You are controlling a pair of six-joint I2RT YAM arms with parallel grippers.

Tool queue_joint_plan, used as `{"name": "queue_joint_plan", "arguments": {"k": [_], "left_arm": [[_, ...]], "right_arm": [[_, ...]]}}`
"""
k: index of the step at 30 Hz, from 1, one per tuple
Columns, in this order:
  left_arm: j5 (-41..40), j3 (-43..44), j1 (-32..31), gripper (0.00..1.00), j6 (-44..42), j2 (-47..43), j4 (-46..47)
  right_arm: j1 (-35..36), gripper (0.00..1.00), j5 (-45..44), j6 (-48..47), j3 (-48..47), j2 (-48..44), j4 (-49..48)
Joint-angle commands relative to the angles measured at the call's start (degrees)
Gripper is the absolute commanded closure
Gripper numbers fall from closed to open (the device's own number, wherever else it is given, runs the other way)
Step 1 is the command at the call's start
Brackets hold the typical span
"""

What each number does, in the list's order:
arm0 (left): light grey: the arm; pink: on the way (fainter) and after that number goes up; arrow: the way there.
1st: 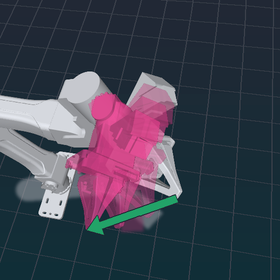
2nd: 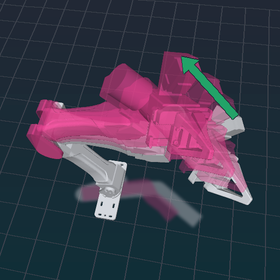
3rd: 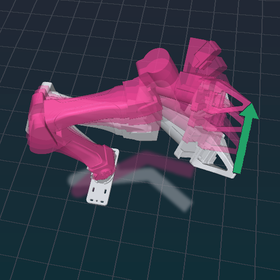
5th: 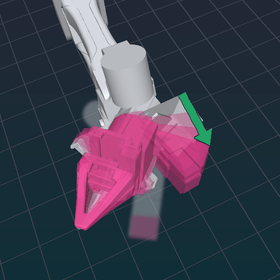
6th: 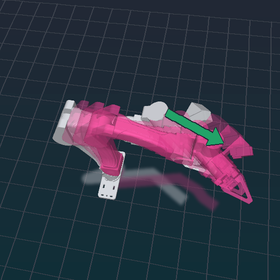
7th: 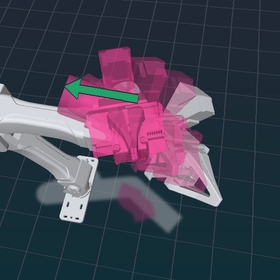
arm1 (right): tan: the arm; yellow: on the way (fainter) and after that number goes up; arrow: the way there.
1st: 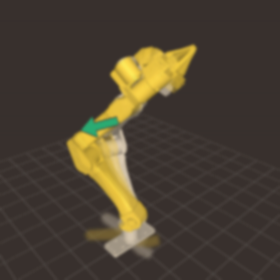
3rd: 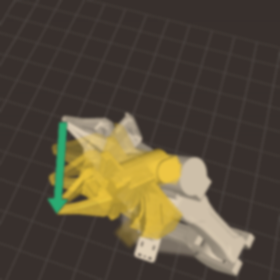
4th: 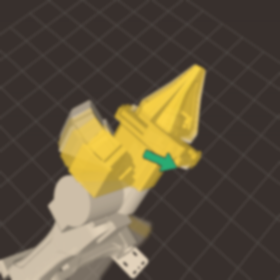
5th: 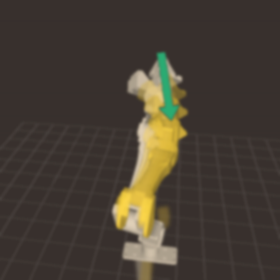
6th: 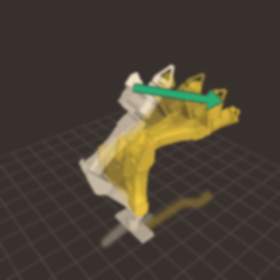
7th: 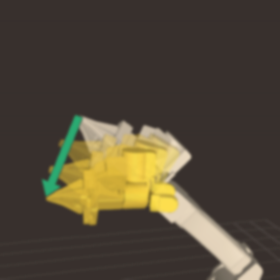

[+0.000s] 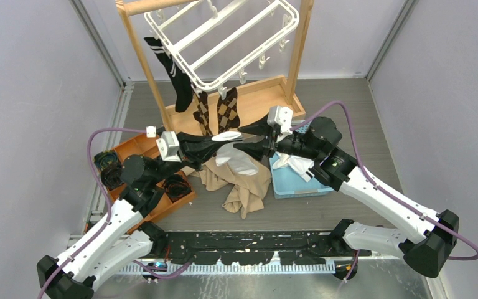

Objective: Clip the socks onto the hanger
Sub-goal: Pick up the sock from the bin.

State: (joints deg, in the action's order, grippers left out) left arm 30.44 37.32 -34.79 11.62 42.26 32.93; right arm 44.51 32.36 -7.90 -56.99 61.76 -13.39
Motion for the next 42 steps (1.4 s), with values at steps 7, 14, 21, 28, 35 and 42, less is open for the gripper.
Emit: {"name": "queue_joint_plan", "arguments": {"k": [7,14,21,28,35,42], "left_arm": [[-4.0,-0.6,0.2,1.0,1.0,0.4,6.3],[-4.6,-0.2,0.2,1.0,1.5,1.1,6.8],[-5.2,0.0,0.2,1.0,2.1,1.5,7.3],[-5.4,0.4,0.2,1.0,3.8,1.6,7.4],[-8.5,1.7,0.2,0.49,5.2,-1.2,0.1],[-16.4,8.0,0.2,0.1,8.7,-7.0,-19.9]], "right_arm": [[0.2,0.52,0.6,4.3,-0.1,-0.6,-11.1],[0.1,0.59,1.5,4.9,-0.7,0.1,-11.9],[0.2,0.68,2.8,6.9,-0.7,1.2,-13.9],[0.2,0.91,3.1,6.7,-1.4,1.2,-13.8],[-0.2,0.99,-1.5,2.7,0.0,-1.6,-10.9],[-6.0,0.99,-4.8,0.3,3.4,-5.4,-8.4]]}}
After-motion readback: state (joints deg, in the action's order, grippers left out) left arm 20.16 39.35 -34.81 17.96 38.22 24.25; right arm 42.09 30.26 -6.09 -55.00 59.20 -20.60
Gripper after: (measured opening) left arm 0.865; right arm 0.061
